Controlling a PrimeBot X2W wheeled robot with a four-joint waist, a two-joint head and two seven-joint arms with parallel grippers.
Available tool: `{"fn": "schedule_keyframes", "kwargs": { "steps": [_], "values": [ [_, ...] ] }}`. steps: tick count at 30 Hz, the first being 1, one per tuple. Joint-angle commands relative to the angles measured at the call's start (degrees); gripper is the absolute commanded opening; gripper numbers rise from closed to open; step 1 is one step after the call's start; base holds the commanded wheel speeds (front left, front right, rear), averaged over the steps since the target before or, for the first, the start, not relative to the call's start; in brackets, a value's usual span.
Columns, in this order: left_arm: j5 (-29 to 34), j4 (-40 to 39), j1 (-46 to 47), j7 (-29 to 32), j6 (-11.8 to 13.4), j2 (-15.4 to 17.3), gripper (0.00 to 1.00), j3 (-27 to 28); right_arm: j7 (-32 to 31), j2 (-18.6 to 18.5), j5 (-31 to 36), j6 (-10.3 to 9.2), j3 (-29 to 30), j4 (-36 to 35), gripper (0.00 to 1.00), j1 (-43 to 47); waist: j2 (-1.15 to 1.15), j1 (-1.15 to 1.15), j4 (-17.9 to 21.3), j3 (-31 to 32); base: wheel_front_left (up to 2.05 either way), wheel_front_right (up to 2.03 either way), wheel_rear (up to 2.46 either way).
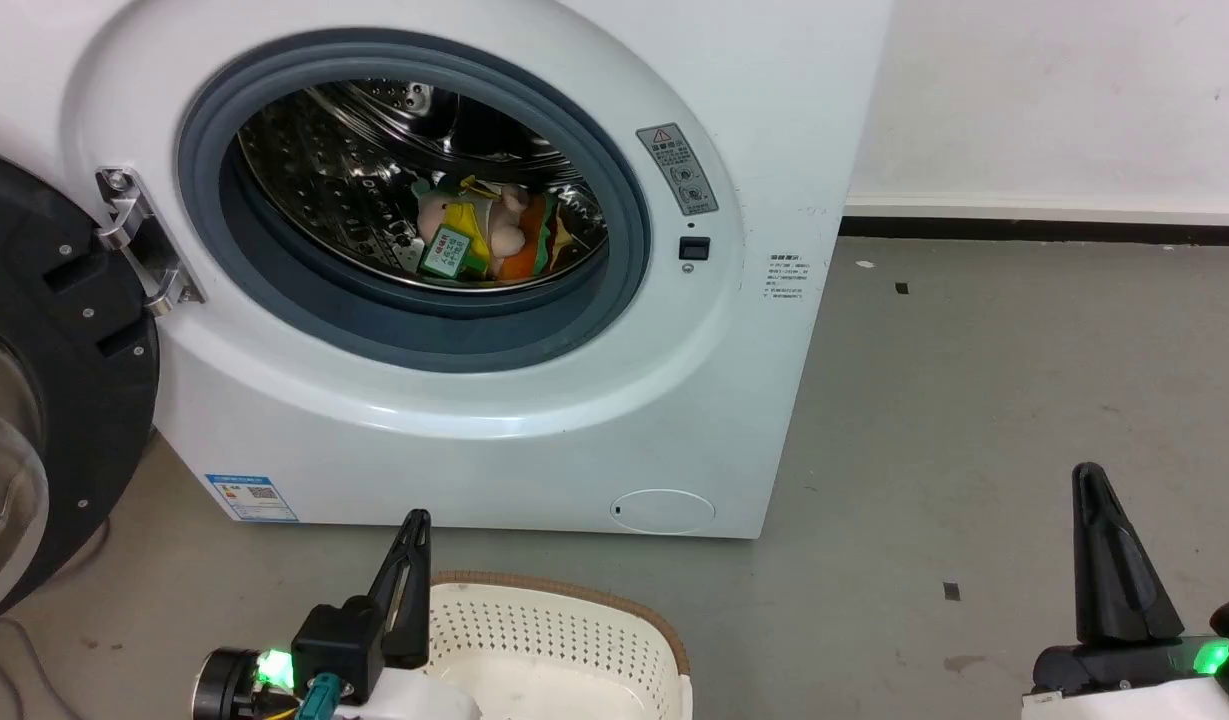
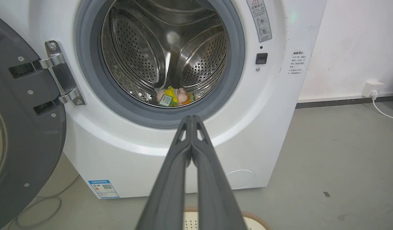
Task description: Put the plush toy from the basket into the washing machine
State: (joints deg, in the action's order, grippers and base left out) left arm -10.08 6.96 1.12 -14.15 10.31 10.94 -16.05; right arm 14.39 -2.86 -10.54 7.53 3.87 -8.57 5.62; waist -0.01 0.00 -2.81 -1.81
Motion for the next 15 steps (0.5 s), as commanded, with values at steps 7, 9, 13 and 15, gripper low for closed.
{"fn": "schedule_keyframes", "kwargs": {
  "steps": [7, 9, 13, 15],
  "values": [
    [0.96, -0.64, -0.11, 0.91, -0.90, -0.72, 0.00, 1.21, -1.08, 0.00, 1.01, 0.00, -0.32, 0.71, 0.00, -0.54, 0.01, 0.00, 0.18, 0.11, 0.00, 0.00, 0.00],
    [1.12, -0.75, -0.13, 1.14, -1.07, -0.85, 0.00, 1.48, -1.32, 0.00, 1.17, 0.00, -0.38, 0.85, 0.00, -0.63, 0.01, 0.00, 0.22, 0.14, 0.00, 0.00, 0.00],
    [1.45, -0.97, -0.16, 1.61, -1.40, -1.11, 0.00, 2.00, -1.79, 0.00, 1.51, -0.01, -0.51, 1.13, 0.00, -0.81, 0.01, 0.00, 0.32, 0.20, 0.00, 0.00, 0.00],
    [1.61, -1.09, -0.18, 1.85, -1.57, -1.24, 0.00, 2.26, -2.02, 0.00, 1.68, -0.01, -0.57, 1.27, 0.00, -0.90, 0.01, 0.00, 0.36, 0.23, 0.00, 0.00, 0.00]
  ]
}}
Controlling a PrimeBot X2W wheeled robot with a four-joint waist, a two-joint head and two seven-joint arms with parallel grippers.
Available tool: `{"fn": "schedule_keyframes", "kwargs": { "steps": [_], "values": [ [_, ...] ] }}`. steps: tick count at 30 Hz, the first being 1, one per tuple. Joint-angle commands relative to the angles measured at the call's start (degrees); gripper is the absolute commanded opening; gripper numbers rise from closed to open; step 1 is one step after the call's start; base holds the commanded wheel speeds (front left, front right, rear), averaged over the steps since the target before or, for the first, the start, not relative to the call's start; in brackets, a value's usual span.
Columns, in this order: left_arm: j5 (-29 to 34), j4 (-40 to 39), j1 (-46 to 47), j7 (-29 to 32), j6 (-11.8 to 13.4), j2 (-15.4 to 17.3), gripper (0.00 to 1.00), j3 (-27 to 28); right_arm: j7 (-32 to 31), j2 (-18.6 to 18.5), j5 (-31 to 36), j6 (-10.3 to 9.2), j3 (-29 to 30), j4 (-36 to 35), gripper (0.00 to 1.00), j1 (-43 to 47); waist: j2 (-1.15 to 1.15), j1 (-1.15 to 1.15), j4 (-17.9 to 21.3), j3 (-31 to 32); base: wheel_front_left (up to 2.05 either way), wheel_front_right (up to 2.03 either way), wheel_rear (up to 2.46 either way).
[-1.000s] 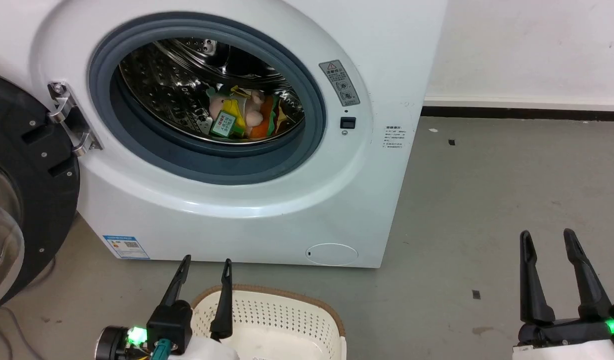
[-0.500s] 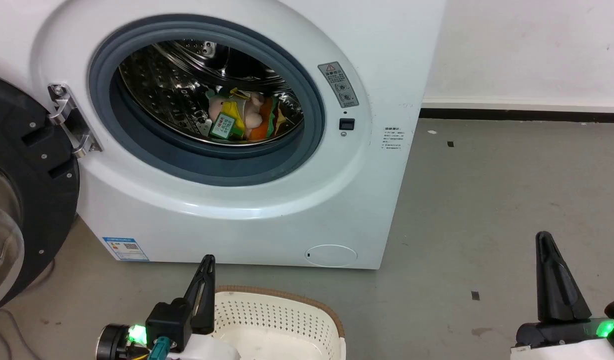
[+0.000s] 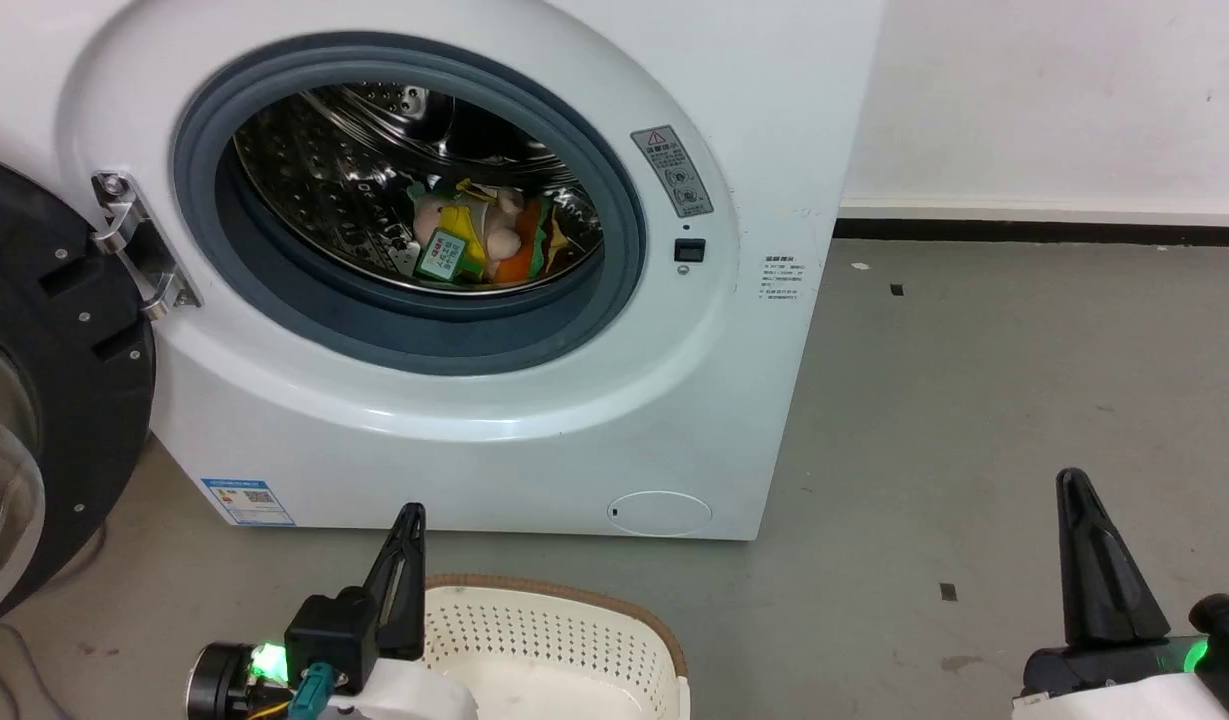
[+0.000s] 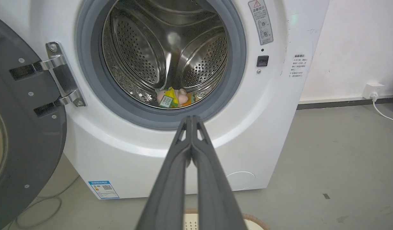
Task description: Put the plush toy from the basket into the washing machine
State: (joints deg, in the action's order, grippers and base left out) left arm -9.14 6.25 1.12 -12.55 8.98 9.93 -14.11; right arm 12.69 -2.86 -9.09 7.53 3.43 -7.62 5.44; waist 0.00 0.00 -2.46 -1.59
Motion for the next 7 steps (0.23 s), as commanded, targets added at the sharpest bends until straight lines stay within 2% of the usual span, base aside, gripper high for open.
{"fn": "schedule_keyframes", "kwargs": {
  "steps": [1, 7],
  "values": [
    [0.74, -0.43, -0.19, 0.37, -0.32, -0.30, 0.00, 0.46, -0.45, 0.00, 0.32, -0.01, -0.16, 0.39, 0.00, -0.76, 0.00, 0.00, 0.04, 0.02, 0.00, 0.00, 0.00],
    [1.23, -0.76, -0.24, 1.07, -0.82, -0.69, 0.00, 1.25, -1.15, 0.00, 0.82, -0.01, -0.35, 0.80, 0.00, -1.03, 0.00, 0.00, 0.18, 0.11, 0.00, 0.00, 0.00]
  ]
}}
